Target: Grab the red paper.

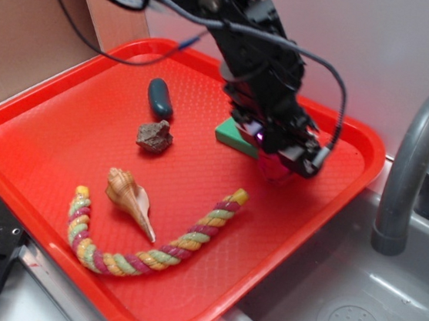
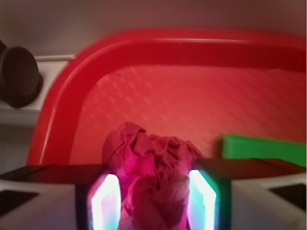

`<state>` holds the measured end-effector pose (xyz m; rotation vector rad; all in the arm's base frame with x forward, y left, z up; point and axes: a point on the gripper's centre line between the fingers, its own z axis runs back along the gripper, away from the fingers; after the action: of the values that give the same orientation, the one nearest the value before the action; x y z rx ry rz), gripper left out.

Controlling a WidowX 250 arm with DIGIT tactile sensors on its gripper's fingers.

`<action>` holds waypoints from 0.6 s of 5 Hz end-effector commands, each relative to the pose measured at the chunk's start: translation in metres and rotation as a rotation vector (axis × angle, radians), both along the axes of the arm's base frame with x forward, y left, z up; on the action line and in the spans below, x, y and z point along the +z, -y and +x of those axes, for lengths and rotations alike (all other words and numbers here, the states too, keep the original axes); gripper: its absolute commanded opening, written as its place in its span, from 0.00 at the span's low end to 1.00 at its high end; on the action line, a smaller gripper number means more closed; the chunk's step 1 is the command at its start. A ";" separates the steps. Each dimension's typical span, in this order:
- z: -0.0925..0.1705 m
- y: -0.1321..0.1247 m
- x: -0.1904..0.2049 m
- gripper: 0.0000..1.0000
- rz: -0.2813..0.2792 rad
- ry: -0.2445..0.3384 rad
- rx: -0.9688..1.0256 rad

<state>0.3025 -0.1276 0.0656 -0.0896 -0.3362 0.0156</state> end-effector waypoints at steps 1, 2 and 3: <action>-0.017 -0.056 0.105 0.00 0.079 -0.105 0.109; -0.042 -0.079 0.143 0.00 0.093 -0.079 0.147; -0.060 -0.096 0.178 0.00 0.115 -0.078 0.162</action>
<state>0.2385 -0.0357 0.2193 0.0629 -0.2001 0.1327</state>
